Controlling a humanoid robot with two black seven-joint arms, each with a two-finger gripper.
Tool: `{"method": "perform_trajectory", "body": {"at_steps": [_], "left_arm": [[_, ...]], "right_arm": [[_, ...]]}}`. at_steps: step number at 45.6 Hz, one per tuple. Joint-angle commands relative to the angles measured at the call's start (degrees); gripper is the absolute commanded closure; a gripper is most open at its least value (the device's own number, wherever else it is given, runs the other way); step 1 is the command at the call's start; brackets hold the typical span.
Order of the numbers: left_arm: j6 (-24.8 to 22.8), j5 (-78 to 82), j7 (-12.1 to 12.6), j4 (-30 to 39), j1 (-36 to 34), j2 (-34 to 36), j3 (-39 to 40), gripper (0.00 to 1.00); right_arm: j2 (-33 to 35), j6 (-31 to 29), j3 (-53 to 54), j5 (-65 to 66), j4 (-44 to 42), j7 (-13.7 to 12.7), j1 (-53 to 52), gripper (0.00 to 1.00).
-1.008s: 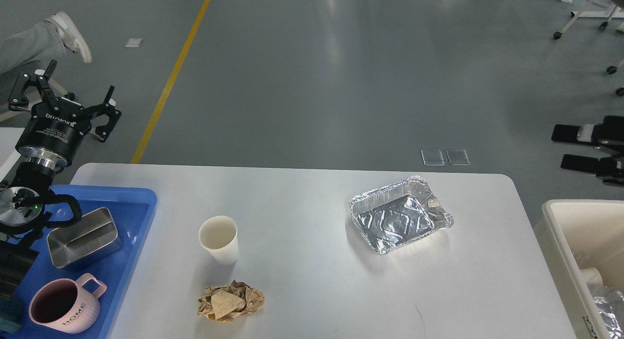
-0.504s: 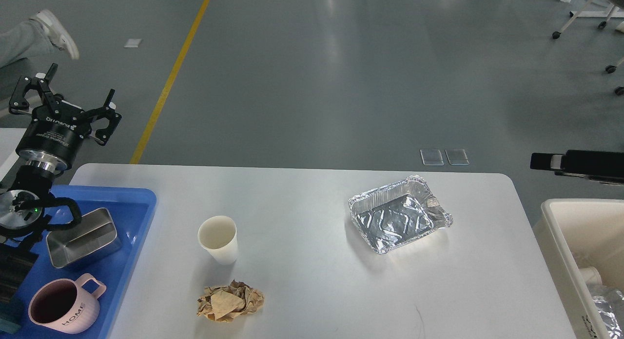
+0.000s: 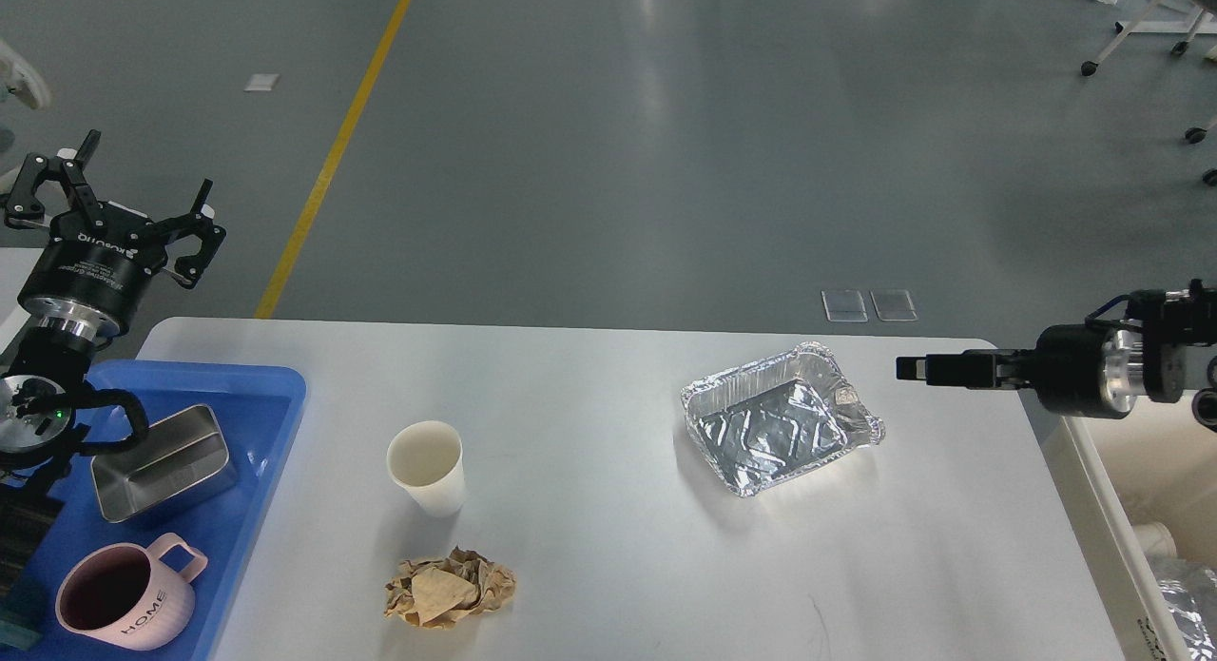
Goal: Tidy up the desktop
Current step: 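Extend the right gripper toward the foil tray's edge, then grasp the foil tray's edge with the right gripper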
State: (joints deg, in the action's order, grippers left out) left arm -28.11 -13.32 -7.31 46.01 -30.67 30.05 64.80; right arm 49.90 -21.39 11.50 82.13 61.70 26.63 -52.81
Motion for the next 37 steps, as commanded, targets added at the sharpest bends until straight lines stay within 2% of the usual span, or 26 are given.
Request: {"method": "perform_trajectory", "body": {"at_steps": [1,17,28,37], "left_arm": [[0.2,0.0,-0.1,0.0,0.0,0.0,0.0,0.02],[0.2,0.1,-0.1,-0.1,-0.1,-0.2,-0.5,0.02],[0.2,0.1,-0.1,0.0,-0.1,-0.5,-0.8,0.02],[0.2,0.1,-0.1,0.0,-0.1,-0.8,-0.9,0.02]], "right_arm": [[-6.9,2.8,-3.8,2.7,-5.7,0.0,-0.6,0.0],[-23.6,14.8,-18.3,6.3,-28.2,0.0,-2.9,0.0],[-33.4,15.9,-24.6,5.5,-42.0,0.1,-1.5,0.0],[-38.1,15.7,-25.2,5.1,-47.8,0.0,0.7,0.0]]}}
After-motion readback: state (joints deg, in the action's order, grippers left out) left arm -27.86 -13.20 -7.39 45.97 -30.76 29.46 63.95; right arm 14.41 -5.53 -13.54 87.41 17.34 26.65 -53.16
